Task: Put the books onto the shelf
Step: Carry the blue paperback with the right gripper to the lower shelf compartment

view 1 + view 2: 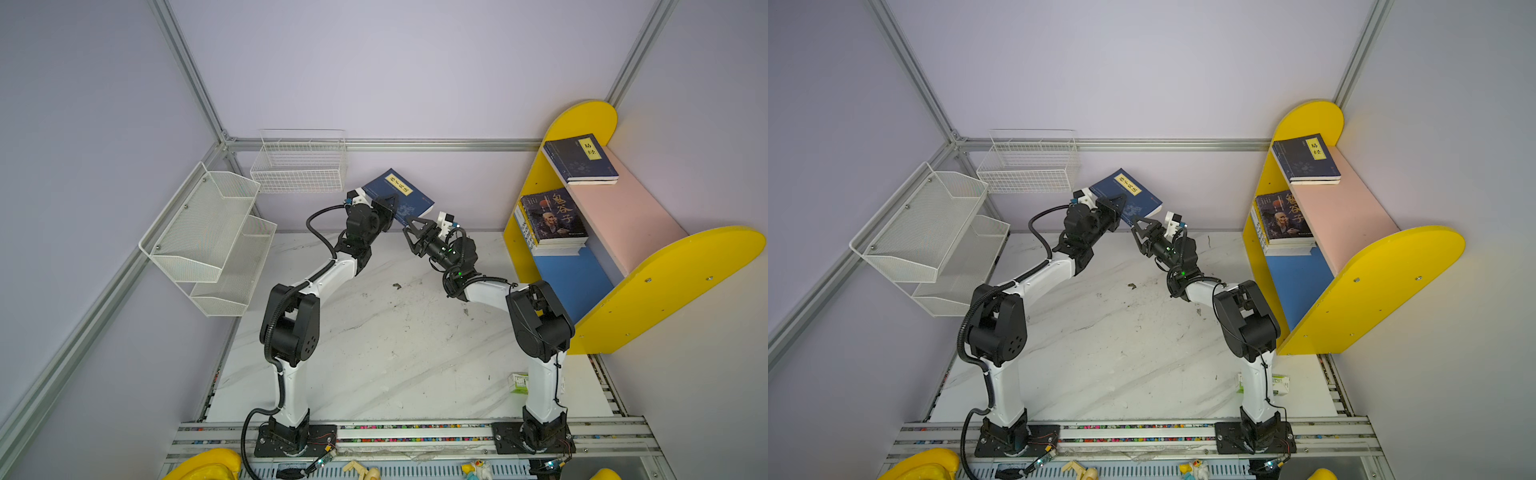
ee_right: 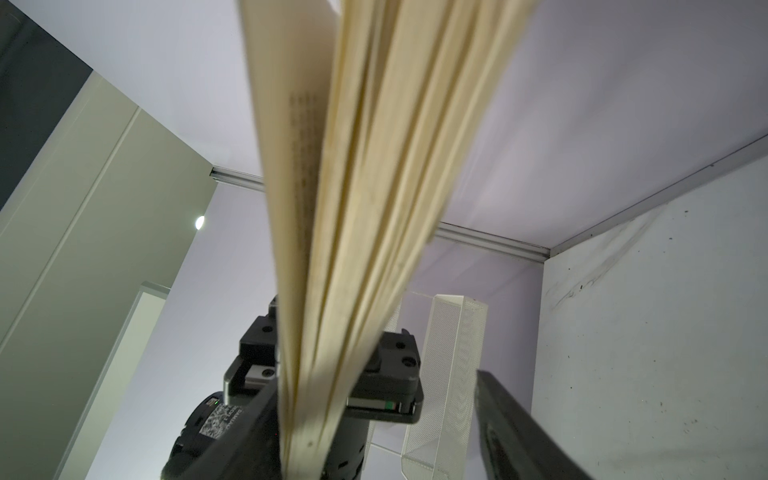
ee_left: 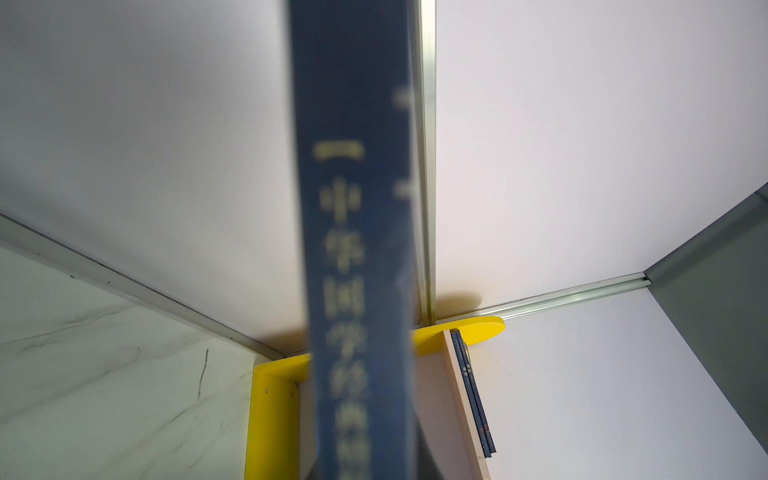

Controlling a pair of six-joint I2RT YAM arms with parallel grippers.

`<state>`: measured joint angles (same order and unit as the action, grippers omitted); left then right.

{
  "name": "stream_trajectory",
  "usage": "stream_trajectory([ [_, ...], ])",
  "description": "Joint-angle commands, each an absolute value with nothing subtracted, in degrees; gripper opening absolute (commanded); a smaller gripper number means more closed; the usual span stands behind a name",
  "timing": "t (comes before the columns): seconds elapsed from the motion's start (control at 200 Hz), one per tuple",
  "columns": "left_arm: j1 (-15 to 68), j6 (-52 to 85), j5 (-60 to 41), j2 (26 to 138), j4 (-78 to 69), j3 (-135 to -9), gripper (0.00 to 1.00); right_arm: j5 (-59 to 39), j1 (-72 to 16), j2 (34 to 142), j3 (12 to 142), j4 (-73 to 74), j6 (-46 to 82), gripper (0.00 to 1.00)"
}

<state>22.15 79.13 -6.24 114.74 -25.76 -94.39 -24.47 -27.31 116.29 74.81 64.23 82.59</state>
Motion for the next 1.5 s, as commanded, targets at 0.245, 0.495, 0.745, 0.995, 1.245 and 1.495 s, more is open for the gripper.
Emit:
stream_trajectory([
  [0.245, 23.1, 79.8, -8.0, 114.7, -29.7, -98.1, 0.12, -25.6, -27.5, 117.9, 77.3, 64.2, 85.8, 0.09],
  [0.495, 21.1, 78.8, -13.2, 114.5, -27.3, -97.9, 0.71, -28.8, -25.0, 113.3, 73.8, 63.0, 82.9, 0.01],
  [0.745, 16.8, 81.1, -26.4, 118.2, -23.3, -100.9, 0.74, -42.0, -20.7, 107.7, 71.0, 60.7, 80.5, 0.01],
  [0.995, 16.4, 80.5, -28.7, 117.7, -23.7, -100.8, 0.42, -42.6, -19.4, 105.0, 69.3, 55.1, 76.6, 0.01],
  [1.245, 16.4, 80.8, -29.6, 117.9, -24.1, -102.0, 0.13, -43.1, -19.4, 105.4, 72.2, 46.6, 71.6, 0.03],
  [1.495, 16.3, 79.6, -25.6, 115.7, -26.7, -99.8, 0.0, -38.7, -19.4, 104.0, 67.1, 47.8, 76.1, 0.4],
])
